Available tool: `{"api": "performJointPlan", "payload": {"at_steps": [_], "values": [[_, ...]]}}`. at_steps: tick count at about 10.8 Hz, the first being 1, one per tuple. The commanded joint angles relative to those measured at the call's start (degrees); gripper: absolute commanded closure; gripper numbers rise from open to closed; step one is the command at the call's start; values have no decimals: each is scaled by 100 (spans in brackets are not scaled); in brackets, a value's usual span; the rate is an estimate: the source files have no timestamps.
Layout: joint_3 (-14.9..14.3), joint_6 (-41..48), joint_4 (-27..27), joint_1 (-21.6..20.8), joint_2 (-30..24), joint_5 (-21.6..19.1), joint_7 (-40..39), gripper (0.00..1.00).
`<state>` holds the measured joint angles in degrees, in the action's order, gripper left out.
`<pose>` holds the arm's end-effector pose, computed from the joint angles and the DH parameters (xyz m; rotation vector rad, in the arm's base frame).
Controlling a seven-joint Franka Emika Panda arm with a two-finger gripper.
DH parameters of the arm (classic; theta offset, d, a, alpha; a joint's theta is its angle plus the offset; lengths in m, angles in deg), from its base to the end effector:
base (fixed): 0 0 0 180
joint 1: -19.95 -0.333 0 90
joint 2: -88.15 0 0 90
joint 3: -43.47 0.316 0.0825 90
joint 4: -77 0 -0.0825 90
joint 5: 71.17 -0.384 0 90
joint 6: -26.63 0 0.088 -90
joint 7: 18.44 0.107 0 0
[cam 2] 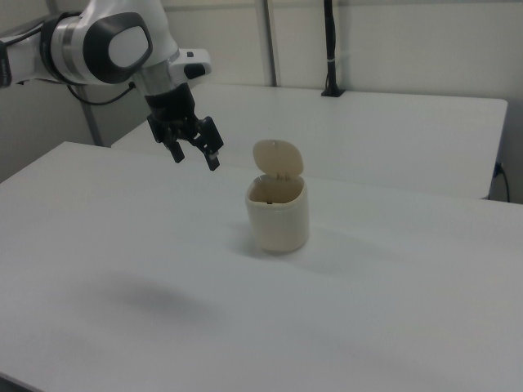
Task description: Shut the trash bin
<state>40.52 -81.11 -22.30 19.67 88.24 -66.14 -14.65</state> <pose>0.5770 -0.0335 0.5748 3.0462 -0.1404 0.2239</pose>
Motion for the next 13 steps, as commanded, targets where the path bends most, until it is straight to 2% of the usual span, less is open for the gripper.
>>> {"api": "performJointPlan", "payload": {"at_steps": [1, 4, 7, 9, 11, 13], "values": [[-12, 121, -116, -25, -141, -117, -168, 0], [-12, 69, -107, -8, -97, -221, -89, 0], [-21, 60, 226, 36, 17, -511, -80, 0], [-21, 51, 271, 36, 88, -503, 68, 0], [-21, -587, 708, 63, 559, -494, 1196, 10], [-21, -1028, 1122, 150, 1000, -477, 2463, 11]]}}
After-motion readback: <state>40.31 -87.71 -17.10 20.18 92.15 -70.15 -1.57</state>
